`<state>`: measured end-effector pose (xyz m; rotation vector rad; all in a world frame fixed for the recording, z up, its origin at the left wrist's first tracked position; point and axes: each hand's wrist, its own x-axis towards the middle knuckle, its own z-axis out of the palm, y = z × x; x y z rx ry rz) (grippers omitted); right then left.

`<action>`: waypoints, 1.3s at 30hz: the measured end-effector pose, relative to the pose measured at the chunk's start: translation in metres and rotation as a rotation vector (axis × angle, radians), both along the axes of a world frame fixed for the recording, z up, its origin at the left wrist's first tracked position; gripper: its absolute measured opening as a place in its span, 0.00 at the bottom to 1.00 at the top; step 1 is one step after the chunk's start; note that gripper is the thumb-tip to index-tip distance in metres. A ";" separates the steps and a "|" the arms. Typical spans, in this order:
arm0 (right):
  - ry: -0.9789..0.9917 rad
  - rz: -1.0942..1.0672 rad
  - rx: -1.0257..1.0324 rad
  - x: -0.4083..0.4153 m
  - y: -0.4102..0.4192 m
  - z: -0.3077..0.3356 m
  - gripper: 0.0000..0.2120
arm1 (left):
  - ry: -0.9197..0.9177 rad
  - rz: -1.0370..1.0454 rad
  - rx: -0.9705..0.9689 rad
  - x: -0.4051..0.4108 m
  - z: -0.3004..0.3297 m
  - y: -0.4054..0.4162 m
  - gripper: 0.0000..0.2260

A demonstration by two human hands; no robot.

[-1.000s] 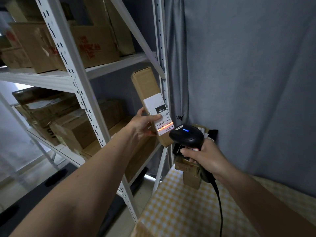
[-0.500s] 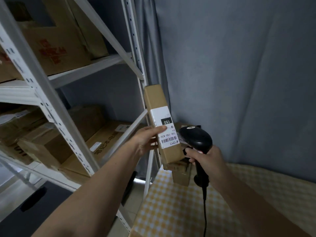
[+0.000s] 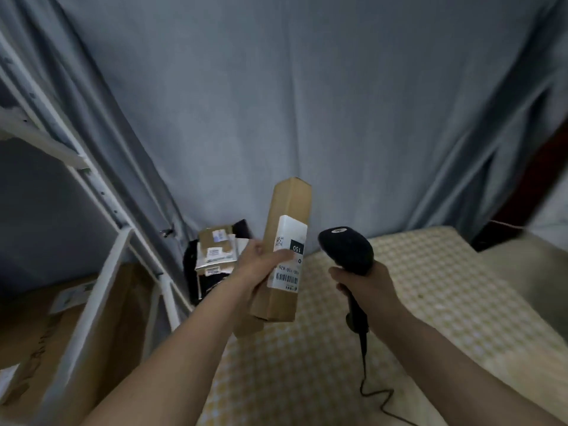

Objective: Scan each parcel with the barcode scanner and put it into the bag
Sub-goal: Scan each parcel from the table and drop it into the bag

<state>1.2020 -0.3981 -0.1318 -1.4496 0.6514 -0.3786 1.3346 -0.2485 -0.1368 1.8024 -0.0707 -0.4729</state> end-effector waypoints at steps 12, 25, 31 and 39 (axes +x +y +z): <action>0.053 -0.505 0.134 -0.146 -0.052 -0.036 0.06 | 0.077 -0.572 0.072 -0.081 -0.054 -0.136 0.10; 0.014 -0.870 0.174 -0.268 -0.179 -0.038 0.07 | 0.148 -0.992 0.075 -0.193 -0.058 -0.332 0.21; -0.011 -0.948 0.208 -0.318 -0.259 -0.039 0.04 | 0.154 -1.062 0.110 -0.252 -0.064 -0.434 0.22; -0.020 -1.062 0.262 -0.372 -0.345 -0.048 0.05 | 0.194 -1.190 0.131 -0.309 -0.084 -0.525 0.25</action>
